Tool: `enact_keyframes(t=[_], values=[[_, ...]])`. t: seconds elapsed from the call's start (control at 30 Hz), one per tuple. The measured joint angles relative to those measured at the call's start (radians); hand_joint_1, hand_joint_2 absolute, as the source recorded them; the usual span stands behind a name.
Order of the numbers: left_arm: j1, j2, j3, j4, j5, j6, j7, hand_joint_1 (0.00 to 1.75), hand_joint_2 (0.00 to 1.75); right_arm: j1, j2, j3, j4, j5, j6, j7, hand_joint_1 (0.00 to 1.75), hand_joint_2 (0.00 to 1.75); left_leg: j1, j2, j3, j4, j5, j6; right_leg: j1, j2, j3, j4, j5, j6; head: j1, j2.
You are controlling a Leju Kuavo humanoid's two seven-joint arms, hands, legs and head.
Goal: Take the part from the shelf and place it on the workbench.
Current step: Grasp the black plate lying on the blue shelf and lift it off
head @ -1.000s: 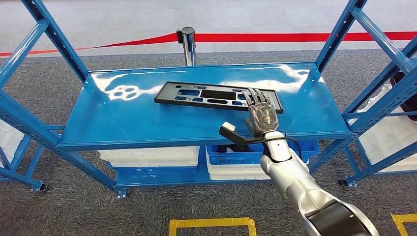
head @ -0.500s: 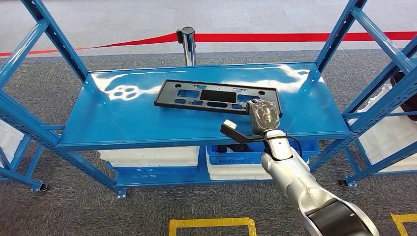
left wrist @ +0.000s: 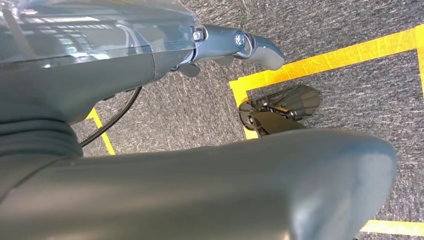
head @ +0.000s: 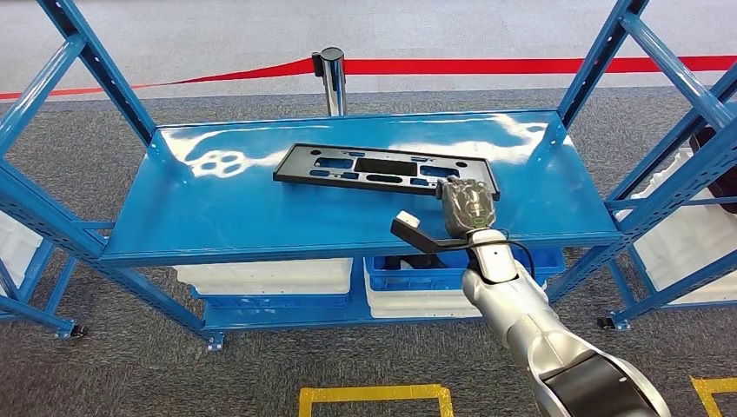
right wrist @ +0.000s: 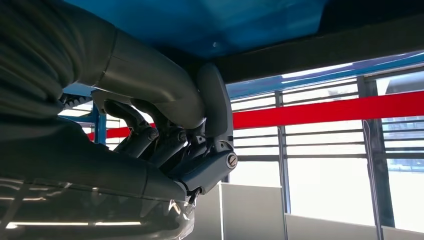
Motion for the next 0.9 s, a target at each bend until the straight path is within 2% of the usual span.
enact_keyframes(t=[0.03, 0.07, 0.17, 0.2, 0.9], values=[[0.0, 0.0, 0.002, 0.0, 0.0, 0.0, 0.0, 0.0, 0.0, 0.002, 0.0, -0.002, -0.003, -0.003, -0.001, -0.002, 1.61, 1.75, 0.0, 0.0, 0.0, 0.0, 0.0, 0.0, 0.0, 0.0, 0.0, 0.0, 0.0, 0.0, 0.0, 0.0], [0.0, 0.0, 0.005, 0.0, 0.0, 0.0, 0.0, 0.0, 0.0, 0.004, 0.0, -0.004, -0.008, -0.006, -0.001, -0.004, 1.28, 1.75, 0.0, 0.0, 0.0, 0.0, 0.0, 0.0, 0.0, 0.0, 0.0, 0.0, 0.0, 0.0, 0.0, 0.0], [0.0, 0.0, 0.014, 0.0, 0.0, 0.0, 0.0, 0.0, 0.0, 0.011, 0.0, -0.007, -0.028, -0.008, -0.001, -0.009, 0.14, 1.75, 0.0, 0.0, 0.0, 0.0, 0.0, 0.0, 0.0, 0.0, 0.0, 0.0, 0.0, 0.0, 0.0, 0.0], [0.0, 0.0, 0.015, 0.0, 0.0, 0.0, 0.0, 0.0, 0.0, 0.014, 0.0, -0.007, -0.035, -0.008, -0.001, -0.01, 0.03, 1.75, 0.0, 0.0, 0.0, 0.0, 0.0, 0.0, 0.0, 0.0, 0.0, 0.0, 0.0, 0.0, 0.0, 0.0], [0.0, 0.0, 0.026, 0.0, -0.014, 0.0, -0.002, 0.0, 0.0, 0.062, 0.0, -0.005, -0.173, 0.009, 0.017, 0.0, 0.0, 1.75, 0.0, 0.0, 0.0, 0.0, 0.0, 0.0, 0.0, 0.0, 0.0, 0.0, 0.0, 0.0, 0.0, 0.0]])
